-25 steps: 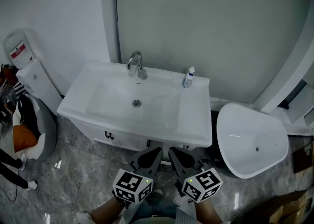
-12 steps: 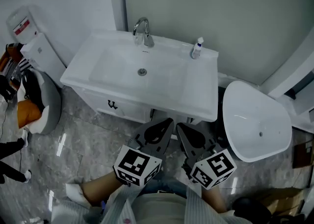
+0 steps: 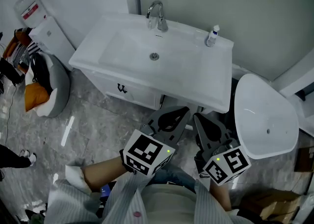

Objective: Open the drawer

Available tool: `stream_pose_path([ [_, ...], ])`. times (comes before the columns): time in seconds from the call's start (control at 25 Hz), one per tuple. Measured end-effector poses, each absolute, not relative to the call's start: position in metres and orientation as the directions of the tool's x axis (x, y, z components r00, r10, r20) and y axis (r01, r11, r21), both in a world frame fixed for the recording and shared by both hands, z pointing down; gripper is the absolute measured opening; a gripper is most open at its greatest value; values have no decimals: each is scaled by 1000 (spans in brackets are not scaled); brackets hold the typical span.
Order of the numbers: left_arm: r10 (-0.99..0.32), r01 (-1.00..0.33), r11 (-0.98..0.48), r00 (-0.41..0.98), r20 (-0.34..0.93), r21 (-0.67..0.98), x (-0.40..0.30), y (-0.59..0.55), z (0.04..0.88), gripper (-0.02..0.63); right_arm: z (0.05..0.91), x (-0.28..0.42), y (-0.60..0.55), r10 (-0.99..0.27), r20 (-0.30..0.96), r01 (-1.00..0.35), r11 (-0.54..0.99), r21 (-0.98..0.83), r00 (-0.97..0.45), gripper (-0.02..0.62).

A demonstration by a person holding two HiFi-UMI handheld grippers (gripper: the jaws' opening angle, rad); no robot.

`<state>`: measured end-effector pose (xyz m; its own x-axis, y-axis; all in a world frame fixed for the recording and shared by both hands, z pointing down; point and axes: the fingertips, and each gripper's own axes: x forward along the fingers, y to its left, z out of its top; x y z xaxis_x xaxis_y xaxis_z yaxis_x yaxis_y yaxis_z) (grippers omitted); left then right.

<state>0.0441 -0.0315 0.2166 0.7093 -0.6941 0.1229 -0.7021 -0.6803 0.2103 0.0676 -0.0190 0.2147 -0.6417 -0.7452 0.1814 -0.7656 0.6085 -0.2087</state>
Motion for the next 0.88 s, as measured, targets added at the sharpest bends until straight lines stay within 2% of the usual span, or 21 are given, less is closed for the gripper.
stream_pose_path([
  [0.88,-671,-685,-694,727,145,221,39,-45,228,18,233,62,-35,-733,233,-769,603,-211,-639,8],
])
